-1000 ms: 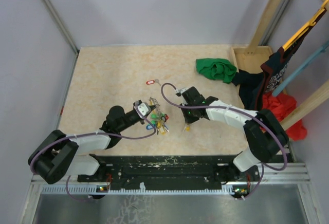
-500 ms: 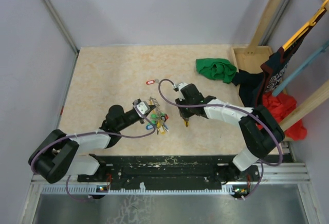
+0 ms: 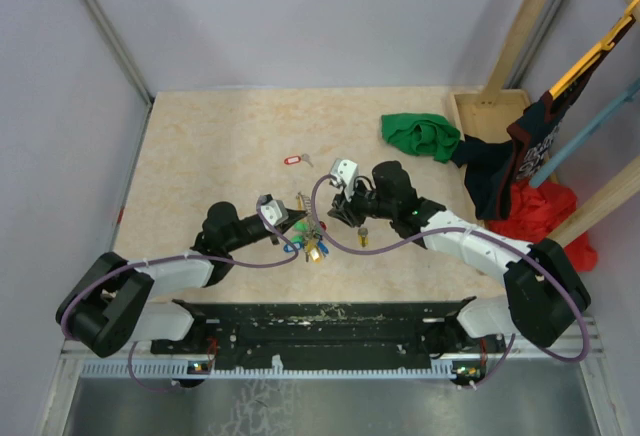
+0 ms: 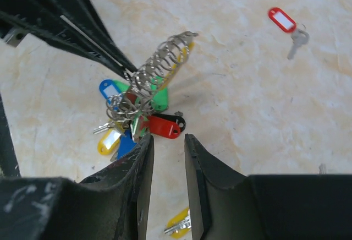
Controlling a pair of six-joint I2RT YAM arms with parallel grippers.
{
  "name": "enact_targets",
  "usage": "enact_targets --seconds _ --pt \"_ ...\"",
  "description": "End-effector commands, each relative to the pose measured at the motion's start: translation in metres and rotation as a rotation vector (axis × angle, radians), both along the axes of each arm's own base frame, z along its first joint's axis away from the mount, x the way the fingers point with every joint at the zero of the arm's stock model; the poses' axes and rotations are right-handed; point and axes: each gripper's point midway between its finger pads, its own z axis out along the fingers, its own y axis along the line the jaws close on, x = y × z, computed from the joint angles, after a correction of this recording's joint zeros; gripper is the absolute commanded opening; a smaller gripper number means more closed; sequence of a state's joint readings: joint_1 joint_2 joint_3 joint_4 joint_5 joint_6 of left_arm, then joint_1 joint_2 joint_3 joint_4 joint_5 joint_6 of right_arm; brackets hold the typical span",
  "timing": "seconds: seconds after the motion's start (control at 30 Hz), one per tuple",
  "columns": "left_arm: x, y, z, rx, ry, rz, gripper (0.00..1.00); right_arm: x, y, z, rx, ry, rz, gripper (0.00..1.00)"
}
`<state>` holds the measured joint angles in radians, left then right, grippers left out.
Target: Put the keys on the keyring
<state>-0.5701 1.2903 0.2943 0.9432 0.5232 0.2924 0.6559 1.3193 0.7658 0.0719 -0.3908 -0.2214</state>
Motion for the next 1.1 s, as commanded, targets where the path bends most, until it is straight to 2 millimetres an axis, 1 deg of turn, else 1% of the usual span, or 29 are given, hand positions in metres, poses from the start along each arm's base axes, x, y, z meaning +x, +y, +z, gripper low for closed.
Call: enact_targets --seconds 0.0,0.27,0.4,0.53,0.77,1.0,1.07 --pt "-0.01 -0.01 0.026 -0.053 -0.071 -0.093 0.0 -0.012 0.024 0.028 0.089 -0.198 0.254 0.29" --pt "-0.016 -0.013 0.027 -0.055 -0.076 -0.139 0.0 -0.017 0.036 0.015 0.059 -0.198 0.35 0.29" --pt "-0.018 -0.014 0.027 -0.054 -0.077 -0.151 0.0 -0.014 0.039 0.01 0.053 -0.195 0.356 0.28" --pt "-0.02 -0.015 0.027 -0.055 -0.076 -0.164 0.0 -0.014 0.043 0.013 0.061 -0.201 0.366 0.27" --pt "-0.022 -0.016 0.026 -0.053 -0.074 -0.18 0.0 -0.018 0.049 0.017 0.081 -0.201 0.396 0.25" --pt "-0.023 -0.018 0.024 -0.052 -0.066 -0.194 0.0 -0.022 0.054 0.018 0.099 -0.179 0.419 0.19" --pt "-0.023 -0.018 0.024 -0.051 -0.065 -0.193 0.0 -0.024 0.054 0.02 0.109 -0.17 0.424 0.15"
